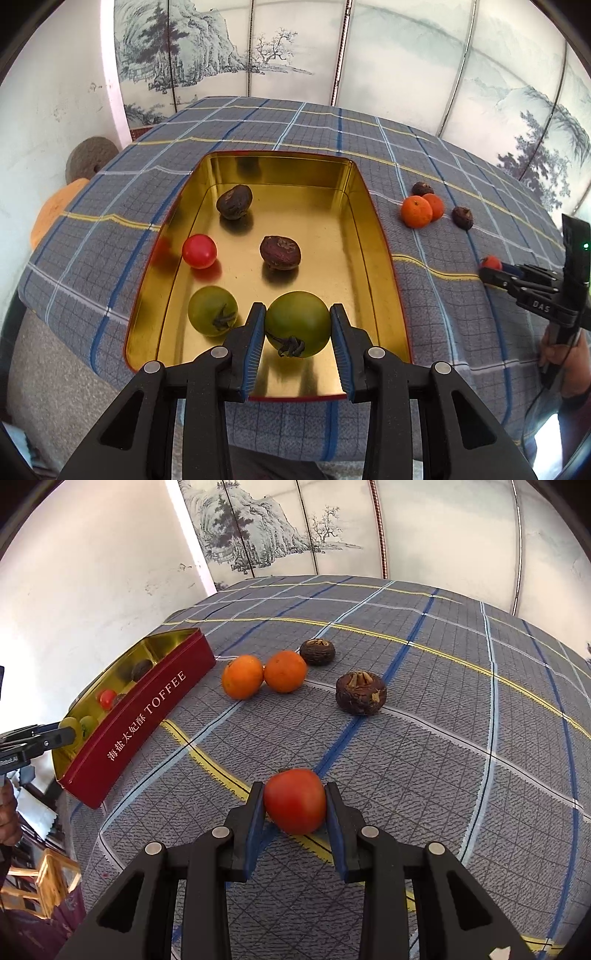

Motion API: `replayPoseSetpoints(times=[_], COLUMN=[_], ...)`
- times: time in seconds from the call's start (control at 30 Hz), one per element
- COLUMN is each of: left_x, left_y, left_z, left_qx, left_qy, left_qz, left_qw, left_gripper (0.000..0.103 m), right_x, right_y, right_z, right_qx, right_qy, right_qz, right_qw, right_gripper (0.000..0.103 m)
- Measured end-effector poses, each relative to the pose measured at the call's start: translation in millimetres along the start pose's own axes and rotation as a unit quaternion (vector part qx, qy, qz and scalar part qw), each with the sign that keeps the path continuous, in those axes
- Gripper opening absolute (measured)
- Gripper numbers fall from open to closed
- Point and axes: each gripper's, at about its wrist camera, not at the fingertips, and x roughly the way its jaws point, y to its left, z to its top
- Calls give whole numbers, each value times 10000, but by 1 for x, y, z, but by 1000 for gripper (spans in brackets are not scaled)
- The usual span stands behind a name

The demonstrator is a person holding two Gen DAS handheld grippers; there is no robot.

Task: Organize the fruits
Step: 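Place the green tomato in the tin with the left gripper while the right gripper grasps a red tomato, then carry the red tomato to the tin with the right gripper and release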

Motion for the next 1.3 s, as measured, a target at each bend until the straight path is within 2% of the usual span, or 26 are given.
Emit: replayPoseSetpoints(times=[0.3, 0.6, 0.9, 1.17, 1.3], left_x=[15, 19, 20, 3, -3], left_y=[-4, -13, -13, -18, -20], left_z=[5, 6, 6, 7, 6], left_qx=[75, 337, 391, 545, 593], left_qy=[30, -66, -53, -369, -444], left_qz=[83, 356, 561, 787, 871], left_qw=[9999, 9988, 9976, 9947, 9934], left_gripper=[36, 37, 39, 59, 63], right_x=[0, 0, 0, 0, 0], right_y=[-1, -2, -2, -2, -2], right_z=[0, 0, 0, 0, 0], right_qx=[8, 10, 11, 8, 11], right_qy=[3, 4, 6, 9, 9], right_qz=[6, 16, 18, 19, 24], right_qw=[10000, 10000, 10000, 10000, 10000], right_gripper=[30, 30, 30, 30, 30])
